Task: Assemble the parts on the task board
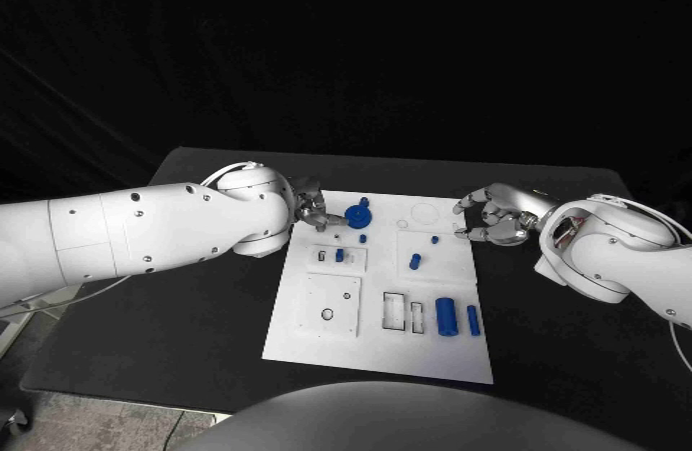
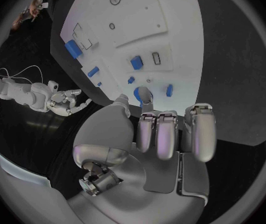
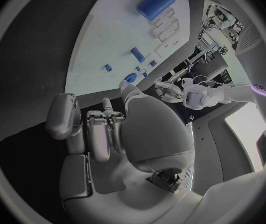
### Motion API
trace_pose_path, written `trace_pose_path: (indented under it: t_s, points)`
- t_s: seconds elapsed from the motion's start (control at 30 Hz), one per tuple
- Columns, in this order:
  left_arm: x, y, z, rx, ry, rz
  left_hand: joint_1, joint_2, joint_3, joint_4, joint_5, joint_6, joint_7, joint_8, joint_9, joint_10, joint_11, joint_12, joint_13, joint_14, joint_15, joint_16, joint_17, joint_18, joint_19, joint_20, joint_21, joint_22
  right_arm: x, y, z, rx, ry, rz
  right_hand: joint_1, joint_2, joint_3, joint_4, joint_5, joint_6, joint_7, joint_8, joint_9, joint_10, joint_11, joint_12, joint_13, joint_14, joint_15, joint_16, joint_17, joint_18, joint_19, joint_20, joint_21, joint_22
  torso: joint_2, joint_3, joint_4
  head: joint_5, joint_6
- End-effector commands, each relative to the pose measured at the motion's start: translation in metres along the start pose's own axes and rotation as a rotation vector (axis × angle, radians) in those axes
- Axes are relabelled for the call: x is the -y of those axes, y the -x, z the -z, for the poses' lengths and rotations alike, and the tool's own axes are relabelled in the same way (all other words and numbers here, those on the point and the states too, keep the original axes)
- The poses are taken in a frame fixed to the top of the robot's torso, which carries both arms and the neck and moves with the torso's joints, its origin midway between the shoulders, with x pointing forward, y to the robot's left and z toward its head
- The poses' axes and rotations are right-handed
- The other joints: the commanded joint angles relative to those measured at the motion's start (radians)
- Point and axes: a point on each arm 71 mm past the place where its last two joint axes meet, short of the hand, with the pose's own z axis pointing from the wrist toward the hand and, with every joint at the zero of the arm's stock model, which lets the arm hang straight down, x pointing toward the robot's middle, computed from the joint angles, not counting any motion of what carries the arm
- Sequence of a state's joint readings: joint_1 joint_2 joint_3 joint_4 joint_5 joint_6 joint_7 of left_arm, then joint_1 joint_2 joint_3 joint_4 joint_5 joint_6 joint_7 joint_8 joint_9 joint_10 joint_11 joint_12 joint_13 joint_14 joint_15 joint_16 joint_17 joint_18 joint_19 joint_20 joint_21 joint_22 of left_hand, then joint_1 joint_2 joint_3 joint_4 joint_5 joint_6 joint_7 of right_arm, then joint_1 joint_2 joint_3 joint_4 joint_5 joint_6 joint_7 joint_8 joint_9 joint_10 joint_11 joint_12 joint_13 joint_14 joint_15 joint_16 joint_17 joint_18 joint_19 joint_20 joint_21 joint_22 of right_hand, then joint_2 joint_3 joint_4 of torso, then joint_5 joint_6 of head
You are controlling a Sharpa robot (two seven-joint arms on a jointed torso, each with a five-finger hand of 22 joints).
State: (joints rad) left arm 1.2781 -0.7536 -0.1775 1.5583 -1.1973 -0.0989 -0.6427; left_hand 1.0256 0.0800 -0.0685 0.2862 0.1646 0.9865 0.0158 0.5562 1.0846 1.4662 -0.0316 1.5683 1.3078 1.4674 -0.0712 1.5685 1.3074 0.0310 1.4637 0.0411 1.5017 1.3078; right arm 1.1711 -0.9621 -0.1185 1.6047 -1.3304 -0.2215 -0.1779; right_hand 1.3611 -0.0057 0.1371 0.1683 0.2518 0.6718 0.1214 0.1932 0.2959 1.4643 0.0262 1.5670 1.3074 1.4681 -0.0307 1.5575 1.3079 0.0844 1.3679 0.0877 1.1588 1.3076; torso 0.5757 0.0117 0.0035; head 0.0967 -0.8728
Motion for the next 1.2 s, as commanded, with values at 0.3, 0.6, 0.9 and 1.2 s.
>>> trace_pose_path:
  t_s: [0.3, 0.6, 0.9, 1.2]
  points:
    - [-0.011, 0.022, -0.004, 0.012, 0.030, -0.043, 0.029, -0.004, -0.007, 0.000, 0.015, 0.004, -0.003, 0.003, 0.007, 0.105, -0.012, 0.003, 0.263, 0.103, -0.009, 0.002, 0.263, 0.000, 0.013, -0.005, 0.000, 0.178, 0.000, -0.001, 0.002, -0.020, 0.000, 0.004, 0.001, 0.000, -0.001, -0.003, 0.007, 0.009, 0.001, -0.005, -0.002, 0.107, 0.007, 0.004, 0.263, 0.093, 0.007, -0.006, 0.252, 0.008, -0.006, -0.002, -0.004, 0.140, 0.003, -0.0033, 0.0032, -0.007, 0.000]
    - [-0.015, 0.029, -0.023, 0.019, 0.074, -0.043, 0.036, -0.007, -0.007, 0.000, 0.016, 0.002, -0.003, 0.002, 0.009, 0.105, -0.012, 0.003, 0.263, 0.103, -0.010, 0.002, 0.263, 0.000, 0.012, -0.006, -0.001, 0.177, -0.002, -0.002, 0.000, -0.026, 0.006, 0.004, 0.002, 0.002, 0.001, -0.004, 0.010, 0.010, 0.001, -0.005, -0.003, 0.107, 0.007, 0.004, 0.263, 0.093, 0.006, -0.005, 0.253, 0.008, -0.007, -0.002, -0.005, 0.140, 0.002, -0.0035, 0.0010, -0.001, 0.000]
    - [-0.015, 0.023, -0.036, 0.018, 0.096, -0.060, 0.043, -0.008, -0.008, 0.000, 0.016, -0.001, -0.003, 0.000, 0.010, 0.105, -0.012, 0.003, 0.263, 0.103, -0.010, 0.002, 0.263, 0.002, 0.008, -0.007, -0.004, 0.173, -0.003, -0.002, 0.001, -0.017, 0.010, 0.012, 0.003, 0.002, 0.002, -0.005, 0.012, 0.011, 0.000, -0.005, -0.003, 0.107, 0.007, 0.004, 0.263, 0.094, 0.006, -0.004, 0.253, 0.008, -0.006, -0.002, -0.003, 0.140, 0.002, -0.0014, 0.0004, -0.009, 0.000]
    - [-0.019, 0.013, -0.043, 0.003, 0.113, -0.067, 0.044, -0.009, -0.009, 0.002, 0.014, -0.004, -0.002, -0.002, 0.011, 0.105, -0.012, 0.003, 0.263, 0.103, -0.010, 0.002, 0.263, 0.002, 0.005, -0.007, -0.007, 0.171, -0.003, 0.000, 0.002, 0.003, 0.015, 0.034, 0.003, 0.002, 0.002, -0.006, 0.013, 0.011, 0.000, -0.005, -0.003, 0.107, 0.007, 0.004, 0.263, 0.094, 0.006, -0.003, 0.254, 0.007, -0.005, -0.002, -0.003, 0.140, 0.002, -0.0020, 0.0012, -0.013, 0.000]
